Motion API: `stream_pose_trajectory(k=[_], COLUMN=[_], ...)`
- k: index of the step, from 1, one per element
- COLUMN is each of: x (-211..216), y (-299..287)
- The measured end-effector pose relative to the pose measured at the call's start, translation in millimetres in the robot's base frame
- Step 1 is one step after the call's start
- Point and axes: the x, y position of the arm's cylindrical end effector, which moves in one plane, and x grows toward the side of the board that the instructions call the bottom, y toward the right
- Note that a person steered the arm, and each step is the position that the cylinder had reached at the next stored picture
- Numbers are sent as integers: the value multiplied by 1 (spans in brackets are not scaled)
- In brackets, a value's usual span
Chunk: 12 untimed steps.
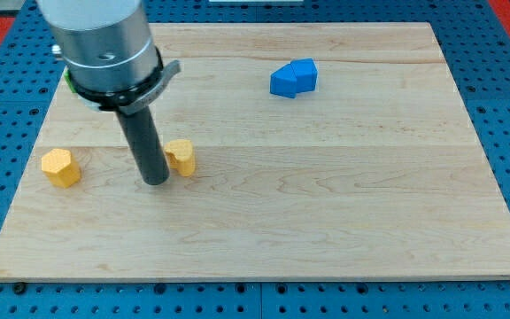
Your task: Slide the yellow heart up and right a bit
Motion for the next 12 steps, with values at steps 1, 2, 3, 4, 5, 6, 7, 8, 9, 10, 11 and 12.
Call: stream_pose_trajectory(k=[1, 2, 3, 4, 5, 6, 7, 8, 9, 10, 11, 12], x=[-2, -22, -29, -30, -58, -40, 6, 23, 6, -28, -54, -53], y=[30, 43, 63, 103, 145, 147, 134, 95, 58, 34, 32, 76])
